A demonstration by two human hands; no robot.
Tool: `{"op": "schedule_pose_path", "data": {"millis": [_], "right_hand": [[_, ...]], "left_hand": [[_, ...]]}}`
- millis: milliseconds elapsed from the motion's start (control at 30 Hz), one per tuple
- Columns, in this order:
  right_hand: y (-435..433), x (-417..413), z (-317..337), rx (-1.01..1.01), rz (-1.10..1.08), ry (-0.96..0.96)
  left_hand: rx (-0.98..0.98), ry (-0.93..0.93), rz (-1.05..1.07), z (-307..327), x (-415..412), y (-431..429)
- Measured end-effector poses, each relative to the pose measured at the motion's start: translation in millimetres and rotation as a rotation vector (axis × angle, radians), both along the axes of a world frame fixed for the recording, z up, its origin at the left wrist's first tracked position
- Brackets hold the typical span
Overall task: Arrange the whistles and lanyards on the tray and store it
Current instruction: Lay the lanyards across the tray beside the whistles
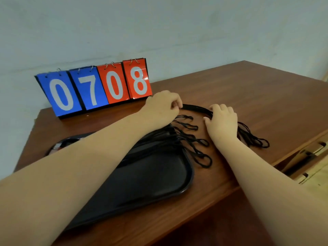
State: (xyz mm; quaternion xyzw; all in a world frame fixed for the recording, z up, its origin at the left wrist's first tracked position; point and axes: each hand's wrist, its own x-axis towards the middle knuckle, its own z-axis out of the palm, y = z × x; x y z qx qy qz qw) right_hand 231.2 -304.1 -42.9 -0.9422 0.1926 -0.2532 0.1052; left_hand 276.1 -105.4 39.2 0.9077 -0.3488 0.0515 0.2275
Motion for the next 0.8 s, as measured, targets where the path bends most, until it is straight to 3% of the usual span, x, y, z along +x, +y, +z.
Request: {"op": "schedule_pose_path", "data": {"millis": [167,367,800], "right_hand": [[-2,2,-3,-0.016,-0.024,0.047],[-7,2,-5,0.011,-0.013,0.066],[-3,-1,-4,0.133,0.125,-0.172]], "left_hand": [[0.167,-0.012,0.019,-19,14,-60],[0.228,-0.017,0.007,-42,16,-84],[0.128,-0.084,-0.056,-49,22,-109]]}}
